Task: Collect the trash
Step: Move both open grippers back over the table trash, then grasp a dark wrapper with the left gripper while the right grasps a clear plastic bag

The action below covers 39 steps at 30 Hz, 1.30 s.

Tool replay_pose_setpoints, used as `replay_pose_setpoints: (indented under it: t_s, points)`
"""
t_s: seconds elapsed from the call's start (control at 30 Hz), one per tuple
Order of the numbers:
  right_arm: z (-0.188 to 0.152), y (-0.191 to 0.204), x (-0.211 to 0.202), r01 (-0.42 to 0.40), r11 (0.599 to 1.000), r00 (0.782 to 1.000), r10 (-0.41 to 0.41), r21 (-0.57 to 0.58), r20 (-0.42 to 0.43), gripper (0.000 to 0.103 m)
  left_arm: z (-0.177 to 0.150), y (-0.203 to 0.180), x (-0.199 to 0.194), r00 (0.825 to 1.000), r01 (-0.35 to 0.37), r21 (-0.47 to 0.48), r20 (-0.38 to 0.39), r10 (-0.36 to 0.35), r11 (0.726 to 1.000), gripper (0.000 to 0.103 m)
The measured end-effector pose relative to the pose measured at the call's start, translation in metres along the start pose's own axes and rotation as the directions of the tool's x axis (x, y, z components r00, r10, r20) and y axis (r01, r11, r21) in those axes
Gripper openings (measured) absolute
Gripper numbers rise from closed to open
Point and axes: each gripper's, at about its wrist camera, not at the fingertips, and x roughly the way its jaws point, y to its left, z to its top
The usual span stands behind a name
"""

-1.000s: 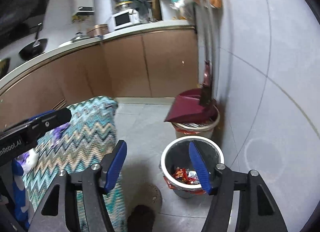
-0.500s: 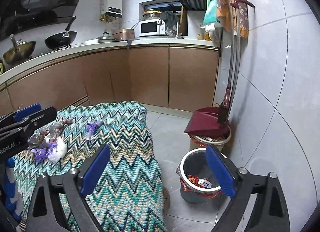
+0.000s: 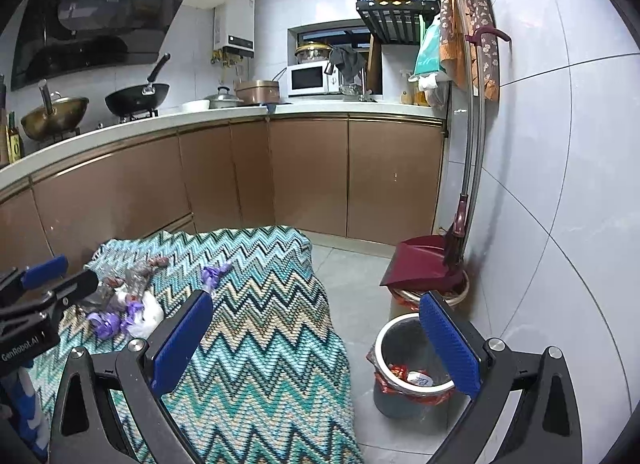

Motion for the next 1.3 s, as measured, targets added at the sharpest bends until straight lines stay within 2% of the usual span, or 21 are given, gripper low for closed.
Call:
replay_pose_setpoints:
  t_s: [0.23, 0.63, 0.93, 1.3]
  points:
    - [0.002, 0.012, -0.006, -0.032, 0.999, 0.999, 0.032, -0.008, 0.006, 0.103, -0.004, 0.015, -0.016, 0.999, -0.035, -0.010, 0.016, 0.035, 0.999, 0.066]
    - [0.007, 0.023, -0.007, -0.014, 1.000, 1.000, 0.014, -0.025, 0.005, 0.103, -0.005, 0.033, -0.027, 0.997, -0.072, -0.032, 0.034, 0.073, 0.997, 0.066]
    - [0.007, 0.030, 0.009, -0.035, 0.999, 0.999, 0.034, -0.034, -0.030, 0.103, -0.009, 0.051, -0.013, 0.996, -0.089, -0.051, 0.003, 0.089, 0.995, 0.067]
    - [-0.001, 0.051, 0.052, -0.118, 0.991, 0.987, 0.111, -0.055, -0.115, 0.103, -0.023, 0.086, 0.015, 0.989, -0.142, -0.082, -0.050, 0.138, 0.986, 0.067]
